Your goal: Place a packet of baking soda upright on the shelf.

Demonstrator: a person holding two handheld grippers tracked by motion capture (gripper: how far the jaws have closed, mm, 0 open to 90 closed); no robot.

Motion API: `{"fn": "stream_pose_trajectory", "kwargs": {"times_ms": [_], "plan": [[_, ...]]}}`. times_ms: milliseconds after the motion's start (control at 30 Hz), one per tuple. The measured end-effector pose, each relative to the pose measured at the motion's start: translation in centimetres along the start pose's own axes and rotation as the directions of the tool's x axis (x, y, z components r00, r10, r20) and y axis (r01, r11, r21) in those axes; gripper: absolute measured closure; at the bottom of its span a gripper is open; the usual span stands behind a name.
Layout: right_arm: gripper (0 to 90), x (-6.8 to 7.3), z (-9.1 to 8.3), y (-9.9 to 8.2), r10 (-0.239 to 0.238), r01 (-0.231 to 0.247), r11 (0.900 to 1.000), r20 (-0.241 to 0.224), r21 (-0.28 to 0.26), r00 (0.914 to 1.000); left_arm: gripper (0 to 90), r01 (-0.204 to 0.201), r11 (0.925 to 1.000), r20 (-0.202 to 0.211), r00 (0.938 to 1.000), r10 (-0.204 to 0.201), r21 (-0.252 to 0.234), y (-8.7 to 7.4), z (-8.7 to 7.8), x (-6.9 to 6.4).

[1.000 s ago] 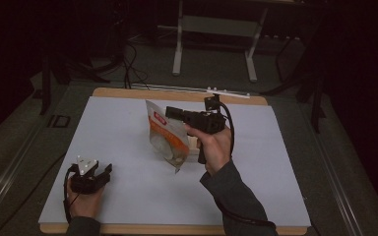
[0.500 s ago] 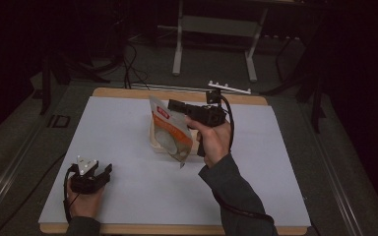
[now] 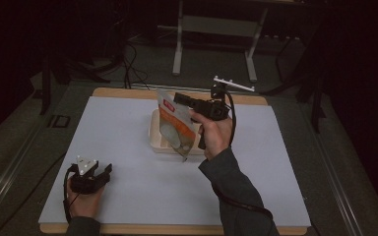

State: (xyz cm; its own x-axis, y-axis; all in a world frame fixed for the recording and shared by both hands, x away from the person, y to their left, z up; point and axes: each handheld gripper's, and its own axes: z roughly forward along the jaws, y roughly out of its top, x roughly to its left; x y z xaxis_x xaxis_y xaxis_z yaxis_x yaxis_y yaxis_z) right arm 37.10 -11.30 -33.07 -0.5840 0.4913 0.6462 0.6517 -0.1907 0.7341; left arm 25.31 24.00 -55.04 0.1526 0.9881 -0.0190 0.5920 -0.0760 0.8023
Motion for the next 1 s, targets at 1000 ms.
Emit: {"fn": "stream_pose_trajectory", "kwargs": {"times_ms": [1000], "plan": [[90.0, -5.8, -3.9, 3.4, 0.127, -0.069, 0.9702, 0.246, -0.232, 0.9609, 48.2, 0.003, 1.0000, 0.000, 1.0000, -0.003, -0.001, 0.0, 0.0, 0.0]]}}
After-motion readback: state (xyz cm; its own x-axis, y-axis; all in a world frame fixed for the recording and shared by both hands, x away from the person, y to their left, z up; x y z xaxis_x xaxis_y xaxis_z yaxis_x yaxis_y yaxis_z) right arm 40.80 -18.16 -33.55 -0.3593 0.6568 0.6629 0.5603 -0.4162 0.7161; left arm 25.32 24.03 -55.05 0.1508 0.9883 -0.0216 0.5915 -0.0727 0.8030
